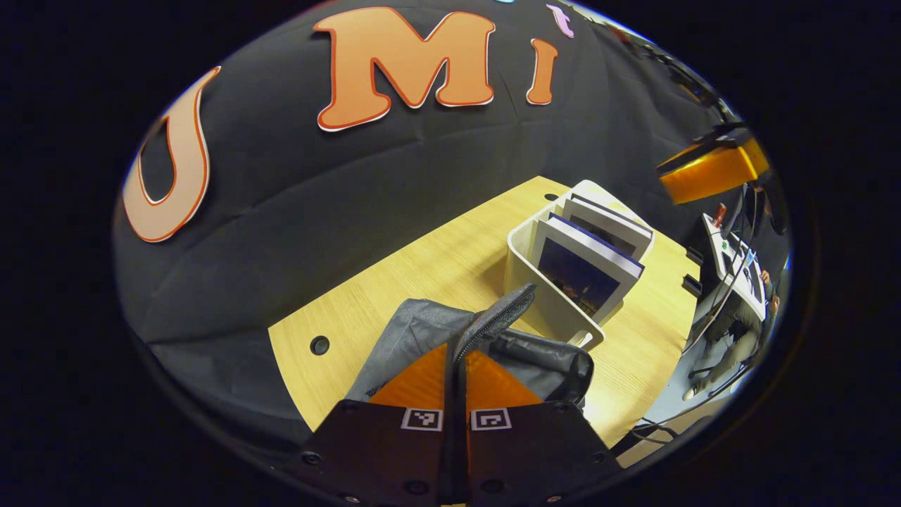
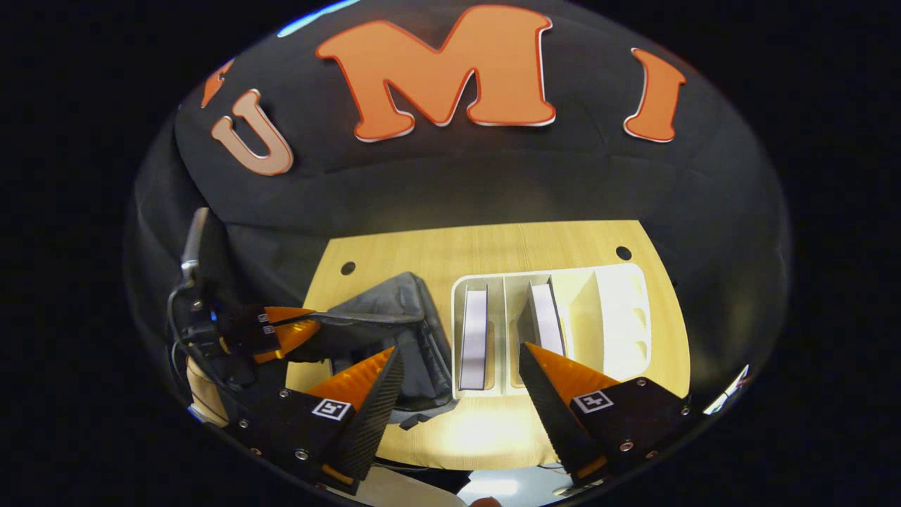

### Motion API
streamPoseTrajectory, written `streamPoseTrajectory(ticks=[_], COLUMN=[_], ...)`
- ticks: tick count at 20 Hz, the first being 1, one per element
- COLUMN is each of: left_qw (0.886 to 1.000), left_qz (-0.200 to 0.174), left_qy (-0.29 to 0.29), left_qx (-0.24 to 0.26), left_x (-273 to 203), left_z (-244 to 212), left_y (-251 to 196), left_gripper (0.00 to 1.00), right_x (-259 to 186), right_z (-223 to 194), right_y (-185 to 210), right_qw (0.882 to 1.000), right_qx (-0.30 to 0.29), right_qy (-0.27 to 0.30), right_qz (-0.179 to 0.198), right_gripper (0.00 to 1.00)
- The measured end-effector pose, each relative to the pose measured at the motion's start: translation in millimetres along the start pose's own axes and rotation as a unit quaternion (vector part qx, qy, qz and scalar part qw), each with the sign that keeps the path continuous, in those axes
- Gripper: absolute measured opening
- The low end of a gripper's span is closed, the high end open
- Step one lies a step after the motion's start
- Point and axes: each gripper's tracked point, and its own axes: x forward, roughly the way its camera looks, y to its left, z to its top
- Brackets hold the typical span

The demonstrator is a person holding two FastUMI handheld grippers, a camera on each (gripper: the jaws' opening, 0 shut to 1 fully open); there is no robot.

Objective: Open the schoolbag, grab two books from the bookshelf and put them into the schoolbag.

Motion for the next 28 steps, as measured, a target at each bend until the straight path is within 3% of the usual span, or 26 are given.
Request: streamPoseTrajectory(ticks=[4, 12, 15, 16, 17, 18, 19, 21, 28], left_qw=[1.000, 1.000, 1.000, 1.000, 1.000, 1.000, 0.999, 0.999, 0.999], left_qz=[0.001, -0.002, -0.003, -0.003, -0.003, -0.003, -0.005, -0.005, -0.009], left_qy=[0.004, 0.008, 0.010, 0.011, 0.011, 0.012, 0.013, 0.014, 0.018], left_qx=[-0.007, -0.021, -0.022, -0.023, -0.025, -0.027, -0.029, -0.031, -0.034], left_x=[7.0, 16.7, 20.6, 20.8, 21.2, 21.6, 22.7, 23.9, 25.8], left_z=[-1.2, -0.1, 0.5, -0.2, 0.7, -0.5, -1.6, -1.5, -2.7], left_y=[5.4, 11.2, 11.5, 12.1, 12.6, 12.0, 11.1, 10.6, 7.7], left_gripper=[0.00, 0.01, 0.00, 0.01, 0.00, 0.01, 0.01, 0.01, 0.01], right_x=[59.4, 125.4, 138.6, 142.2, 145.6, 150.2, 152.1, 153.1, 138.6], right_z=[-5.2, -31.7, -41.5, -44.5, -44.6, -45.9, -45.2, -40.8, -34.3], right_y=[-5.5, -22.1, -24.5, -25.4, -27.1, -29.6, -30.6, -29.0, -26.0], right_qw=[0.996, 0.982, 0.979, 0.977, 0.977, 0.976, 0.976, 0.976, 0.976], right_qx=[-0.002, 0.009, 0.021, 0.027, 0.032, 0.034, 0.038, 0.042, 0.051], right_qy=[0.090, 0.175, 0.194, 0.200, 0.201, 0.203, 0.205, 0.206, 0.205], right_qz=[-0.028, -0.065, -0.065, -0.064, -0.065, -0.067, -0.067, -0.062, -0.055], right_gripper=[0.99, 0.98, 0.89, 0.94, 0.75, 0.78, 0.58, 0.41, 0.37])
